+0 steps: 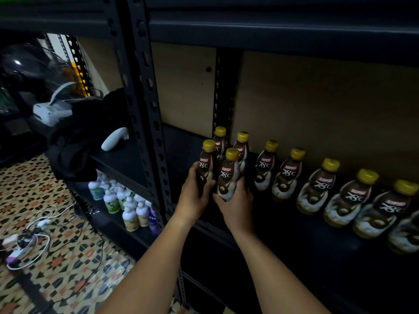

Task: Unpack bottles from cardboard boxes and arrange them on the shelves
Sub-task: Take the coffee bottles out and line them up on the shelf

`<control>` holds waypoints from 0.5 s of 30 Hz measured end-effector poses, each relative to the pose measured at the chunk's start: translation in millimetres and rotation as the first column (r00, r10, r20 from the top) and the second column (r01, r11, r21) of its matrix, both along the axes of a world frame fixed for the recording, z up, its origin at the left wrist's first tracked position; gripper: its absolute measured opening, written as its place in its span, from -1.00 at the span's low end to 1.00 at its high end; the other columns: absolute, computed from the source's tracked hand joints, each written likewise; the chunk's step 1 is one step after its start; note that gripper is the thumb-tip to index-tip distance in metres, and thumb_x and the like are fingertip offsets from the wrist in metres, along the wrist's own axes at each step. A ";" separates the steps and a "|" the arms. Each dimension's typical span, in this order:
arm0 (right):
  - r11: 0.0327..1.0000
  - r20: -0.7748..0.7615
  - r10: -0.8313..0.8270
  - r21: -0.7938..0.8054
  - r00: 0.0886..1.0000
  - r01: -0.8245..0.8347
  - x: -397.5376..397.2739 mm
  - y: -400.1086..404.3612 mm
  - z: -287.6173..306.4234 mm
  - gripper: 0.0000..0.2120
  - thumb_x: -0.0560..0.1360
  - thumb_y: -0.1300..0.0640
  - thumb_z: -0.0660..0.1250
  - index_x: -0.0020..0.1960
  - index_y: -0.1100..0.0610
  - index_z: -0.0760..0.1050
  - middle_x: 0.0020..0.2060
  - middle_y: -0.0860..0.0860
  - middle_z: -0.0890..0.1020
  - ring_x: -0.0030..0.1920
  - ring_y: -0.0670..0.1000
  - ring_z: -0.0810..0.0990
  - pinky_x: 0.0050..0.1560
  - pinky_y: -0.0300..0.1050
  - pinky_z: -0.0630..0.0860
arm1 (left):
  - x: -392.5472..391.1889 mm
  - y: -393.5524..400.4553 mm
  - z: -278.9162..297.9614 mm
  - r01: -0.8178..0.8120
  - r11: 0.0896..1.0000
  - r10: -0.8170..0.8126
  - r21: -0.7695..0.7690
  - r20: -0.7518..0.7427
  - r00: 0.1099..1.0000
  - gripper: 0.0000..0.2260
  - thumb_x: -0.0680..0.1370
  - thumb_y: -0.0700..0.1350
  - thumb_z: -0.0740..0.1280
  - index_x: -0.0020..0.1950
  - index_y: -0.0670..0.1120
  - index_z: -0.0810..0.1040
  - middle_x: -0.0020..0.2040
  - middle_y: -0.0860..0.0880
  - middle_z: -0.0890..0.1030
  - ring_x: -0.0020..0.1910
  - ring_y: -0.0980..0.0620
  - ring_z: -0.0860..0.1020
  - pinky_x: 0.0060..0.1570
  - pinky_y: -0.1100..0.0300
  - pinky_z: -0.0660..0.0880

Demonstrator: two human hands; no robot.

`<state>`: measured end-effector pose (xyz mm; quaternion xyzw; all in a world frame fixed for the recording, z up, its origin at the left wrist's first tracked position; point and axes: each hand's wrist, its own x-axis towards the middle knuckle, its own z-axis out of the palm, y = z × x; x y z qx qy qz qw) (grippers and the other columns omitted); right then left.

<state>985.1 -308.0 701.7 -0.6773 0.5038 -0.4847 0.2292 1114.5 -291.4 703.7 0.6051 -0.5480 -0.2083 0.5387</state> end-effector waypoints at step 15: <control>0.996 -0.051 0.070 0.064 0.996 -0.067 -3.7 0.3 -5.7 -0.15 0.43 0.12 0.58 0.58 0.17 0.21 0.47 0.13 0.43 0.48 0.09 0.37 0.41 -0.18 0.28 | 0.0 -4.6 -9.7 -0.107 0.994 0.109 -0.021 0.090 0.990 -0.36 0.60 -0.15 0.41 0.62 -0.09 0.20 0.49 -0.08 0.36 0.50 0.04 0.30 0.47 0.16 0.25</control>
